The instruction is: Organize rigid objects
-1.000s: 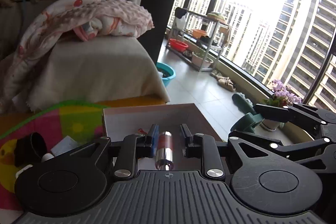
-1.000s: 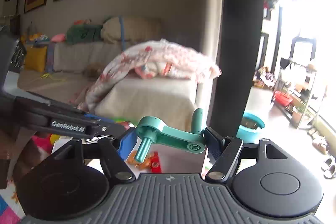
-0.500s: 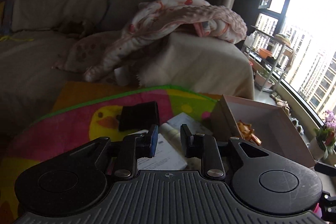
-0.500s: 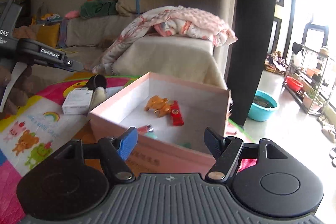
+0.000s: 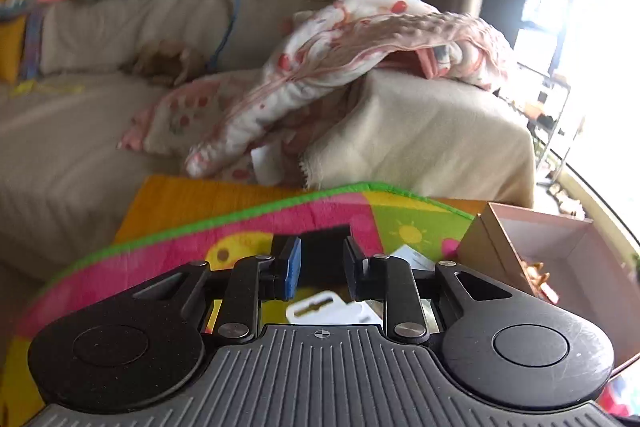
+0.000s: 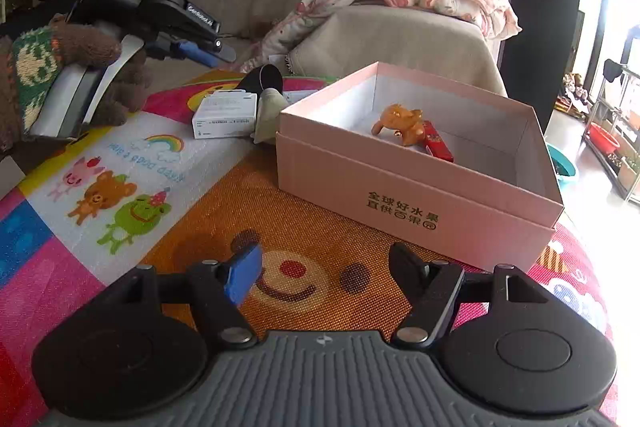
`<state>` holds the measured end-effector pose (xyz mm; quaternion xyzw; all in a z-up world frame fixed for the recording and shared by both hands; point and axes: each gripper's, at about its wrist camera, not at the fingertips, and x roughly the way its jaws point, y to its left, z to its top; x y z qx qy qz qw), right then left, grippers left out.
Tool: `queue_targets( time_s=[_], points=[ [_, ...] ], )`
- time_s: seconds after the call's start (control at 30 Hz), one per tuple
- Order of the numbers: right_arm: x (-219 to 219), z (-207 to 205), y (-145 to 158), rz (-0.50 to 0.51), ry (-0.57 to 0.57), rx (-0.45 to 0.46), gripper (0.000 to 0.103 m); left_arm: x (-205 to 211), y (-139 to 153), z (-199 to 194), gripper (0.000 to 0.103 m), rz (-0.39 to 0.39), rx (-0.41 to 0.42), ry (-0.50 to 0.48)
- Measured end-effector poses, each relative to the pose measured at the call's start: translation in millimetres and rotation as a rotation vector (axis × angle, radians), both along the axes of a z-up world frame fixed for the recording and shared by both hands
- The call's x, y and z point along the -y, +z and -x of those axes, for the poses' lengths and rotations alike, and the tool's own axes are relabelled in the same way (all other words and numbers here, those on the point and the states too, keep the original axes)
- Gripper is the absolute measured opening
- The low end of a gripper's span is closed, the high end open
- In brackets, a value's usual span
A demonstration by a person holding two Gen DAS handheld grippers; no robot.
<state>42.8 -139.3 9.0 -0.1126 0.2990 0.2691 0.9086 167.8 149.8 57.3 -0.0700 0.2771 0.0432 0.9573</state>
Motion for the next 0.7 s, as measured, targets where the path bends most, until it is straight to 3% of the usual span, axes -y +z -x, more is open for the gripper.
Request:
queue_targets(
  time_s=[0.07,0.13,0.3,0.4,0.57,0.7],
  points=[
    [-0.1,-0.8,-4.0,0.001,-0.005,-0.011,0.071,7.5,2.4,-13.0,0.027,-0.110,0.042,-0.026],
    [1.4,-2.3,-3.9,-0.004,-0.012,-0.019,0.071,2.7,3.6,-30.3,0.027,-0.133,0.054,-0.045],
    [0.3,-8.9,1.2,-0.002,-0.010,-0.031,0.071,-44.2,-23.2,-87.5,0.026,0.148,-0.092,-0.037],
    [-4.7,-11.3,12.2,-0.009,0.006,-0.014,0.071,-61.0,-46.6,-99.9,0.025,0.256,-0.175,-0.061],
    [-15.2,-22.5,44.6,-0.044,0.053,0.025,0.071,-58.8,-54.9,-63.1,0.019,0.318,-0.183,-0.215],
    [-33.7,-33.7,54.2,-0.035,0.078,0.034,0.071,-39.4,-55.9,-7.7,0.019,0.265,-0.172,-0.296]
  ],
)
